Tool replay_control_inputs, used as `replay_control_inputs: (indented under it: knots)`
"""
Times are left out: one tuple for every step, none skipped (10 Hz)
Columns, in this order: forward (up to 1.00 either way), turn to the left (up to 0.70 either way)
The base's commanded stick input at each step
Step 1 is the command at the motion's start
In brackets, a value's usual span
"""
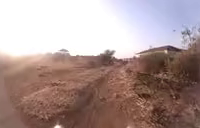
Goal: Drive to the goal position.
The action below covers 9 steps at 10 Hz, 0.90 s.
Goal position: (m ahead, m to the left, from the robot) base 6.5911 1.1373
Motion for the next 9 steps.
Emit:
replay_control_inputs:
  knots:
    - [0.7, -0.05]
    - [0.7, 0.0]
    - [0.7, 0.0]
    - [0.7, 0.0]
    - [0.7, 0.0]
    - [0.7, 0.0]
    - [0.7, 0.0]
    - [0.7, 0.0]
    - [0.7, 0.0]
